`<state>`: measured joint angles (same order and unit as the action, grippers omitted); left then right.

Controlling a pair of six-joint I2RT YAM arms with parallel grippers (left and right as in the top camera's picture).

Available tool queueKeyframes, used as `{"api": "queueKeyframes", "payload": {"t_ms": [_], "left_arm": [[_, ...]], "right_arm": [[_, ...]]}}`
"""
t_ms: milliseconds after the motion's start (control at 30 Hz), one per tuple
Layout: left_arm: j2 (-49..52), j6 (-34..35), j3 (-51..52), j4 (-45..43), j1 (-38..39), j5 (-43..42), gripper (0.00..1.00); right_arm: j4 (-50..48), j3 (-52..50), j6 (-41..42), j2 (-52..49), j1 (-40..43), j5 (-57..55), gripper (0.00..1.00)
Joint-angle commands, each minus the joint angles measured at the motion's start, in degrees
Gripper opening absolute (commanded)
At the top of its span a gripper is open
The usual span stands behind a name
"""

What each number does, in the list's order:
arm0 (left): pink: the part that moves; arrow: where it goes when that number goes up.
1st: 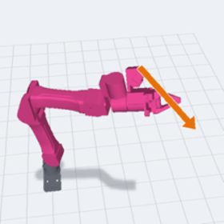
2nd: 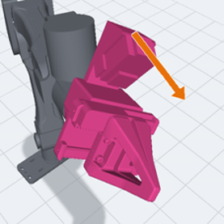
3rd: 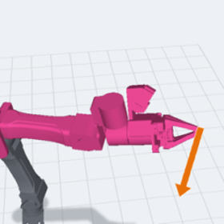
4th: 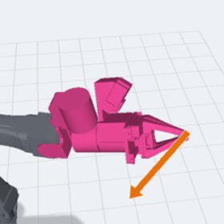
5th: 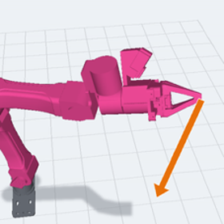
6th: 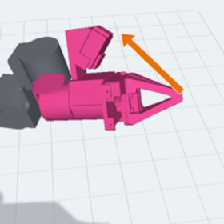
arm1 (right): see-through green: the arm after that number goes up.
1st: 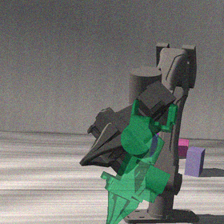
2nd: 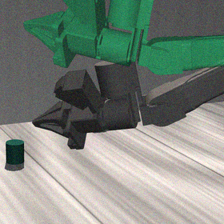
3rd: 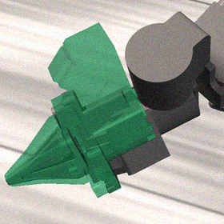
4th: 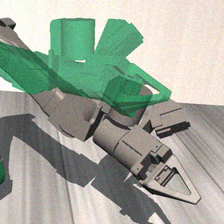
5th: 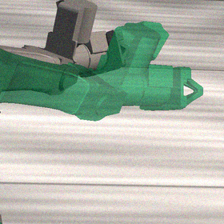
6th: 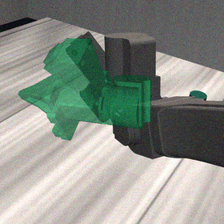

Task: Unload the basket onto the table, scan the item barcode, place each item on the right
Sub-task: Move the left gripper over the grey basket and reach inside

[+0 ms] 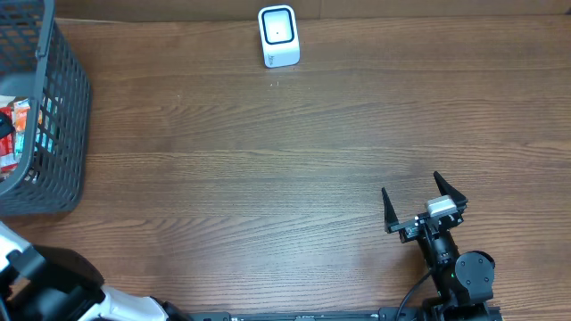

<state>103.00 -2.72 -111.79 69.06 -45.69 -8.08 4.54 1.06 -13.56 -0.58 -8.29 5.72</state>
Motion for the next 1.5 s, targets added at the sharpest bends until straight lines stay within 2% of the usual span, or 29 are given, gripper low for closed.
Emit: {"api": "queueKeyframes", "payload": {"t_ms": [0, 333, 900, 1200, 1333, 1467], "left_arm": [[2.8, -3.5, -0.9, 0.0, 0.0, -2.8, 1.00], [10.1, -9.8, -0.9, -2.2, 0.0, -9.7, 1.00], [20.0, -14.0, -0.9, -7.0, 2.2, -10.0, 1.00], [23.0, -14.0, -0.9, -7.5, 3.1, -7.7, 1.00], [23.2, -12.5, -0.8, -7.6, 3.1, -6.1, 0.95], [23.3, -12.4, -0.8, -7.7, 3.1, -5.6, 0.82]], "right_arm": [[-0.3, -0.6, 0.0, 0.4, 0.0, -0.1, 1.00], [-0.3, -0.6, 0.0, 0.4, 0.0, -0.1, 1.00], [-0.3, -0.6, 0.0, 0.4, 0.0, -0.1, 1.00], [-0.3, -0.6, 0.0, 0.4, 0.0, -0.1, 1.00], [-0.3, -0.6, 0.0, 0.4, 0.0, -0.1, 1.00], [-0.3, -0.6, 0.0, 0.4, 0.0, -0.1, 1.00]]}}
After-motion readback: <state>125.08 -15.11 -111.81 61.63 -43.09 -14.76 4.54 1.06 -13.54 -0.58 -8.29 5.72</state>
